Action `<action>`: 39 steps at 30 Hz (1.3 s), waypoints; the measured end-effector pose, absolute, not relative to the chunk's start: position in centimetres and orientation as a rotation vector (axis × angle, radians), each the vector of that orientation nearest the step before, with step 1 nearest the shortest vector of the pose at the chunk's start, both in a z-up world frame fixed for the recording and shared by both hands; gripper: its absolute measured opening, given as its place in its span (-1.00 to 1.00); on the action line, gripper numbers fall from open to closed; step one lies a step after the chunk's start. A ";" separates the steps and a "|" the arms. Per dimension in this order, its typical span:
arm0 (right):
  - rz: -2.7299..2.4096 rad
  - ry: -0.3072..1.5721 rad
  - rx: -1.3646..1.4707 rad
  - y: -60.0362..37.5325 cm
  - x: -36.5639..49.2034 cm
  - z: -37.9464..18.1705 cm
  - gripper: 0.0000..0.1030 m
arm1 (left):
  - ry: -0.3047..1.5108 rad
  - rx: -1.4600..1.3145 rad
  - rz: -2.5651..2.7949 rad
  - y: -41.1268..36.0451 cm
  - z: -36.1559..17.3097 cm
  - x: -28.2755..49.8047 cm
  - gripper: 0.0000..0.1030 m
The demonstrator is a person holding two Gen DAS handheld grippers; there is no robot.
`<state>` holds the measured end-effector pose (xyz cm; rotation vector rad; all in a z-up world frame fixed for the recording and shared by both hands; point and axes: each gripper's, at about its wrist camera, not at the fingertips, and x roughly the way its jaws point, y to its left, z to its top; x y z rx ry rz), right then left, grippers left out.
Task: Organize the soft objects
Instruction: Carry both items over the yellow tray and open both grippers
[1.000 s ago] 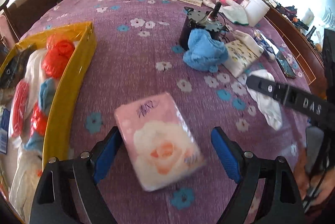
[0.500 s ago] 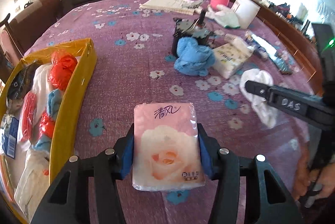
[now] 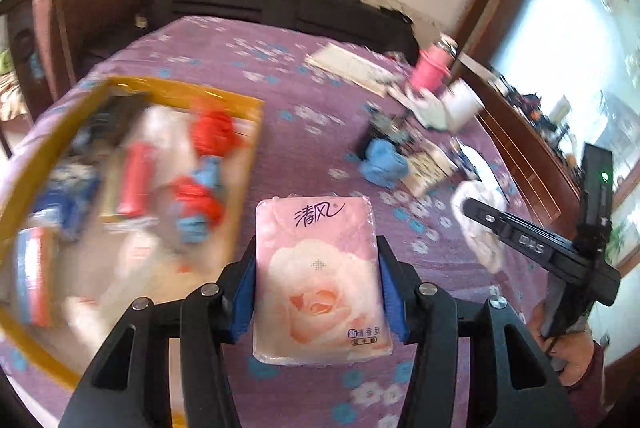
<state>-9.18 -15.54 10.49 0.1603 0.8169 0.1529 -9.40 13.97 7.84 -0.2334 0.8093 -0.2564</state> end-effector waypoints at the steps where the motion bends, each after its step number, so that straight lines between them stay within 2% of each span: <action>1: 0.161 0.812 0.157 -15.1 -9.3 10.8 -0.42 | 0.800 -0.240 -0.238 15.0 8.0 -9.7 0.01; 10: 0.288 0.780 0.083 -8.3 -11.2 13.4 -0.42 | 0.813 -0.321 -0.041 25.3 7.2 -10.0 0.01; 25: 0.525 0.869 -0.001 3.8 -11.5 11.8 -0.41 | 0.910 -0.354 0.024 30.0 3.2 -6.5 0.04; 31: 0.603 0.933 0.018 6.7 -10.9 10.3 -0.41 | 0.897 -0.397 -0.010 30.6 3.3 -6.5 0.19; 36: 0.660 0.983 0.059 8.7 -10.5 9.4 -0.39 | 0.828 -0.430 -0.022 31.1 4.9 -8.6 0.48; 39: 0.693 1.029 0.100 9.8 -10.3 8.5 -0.38 | 0.787 -0.443 -0.024 31.6 5.8 -9.9 0.52</action>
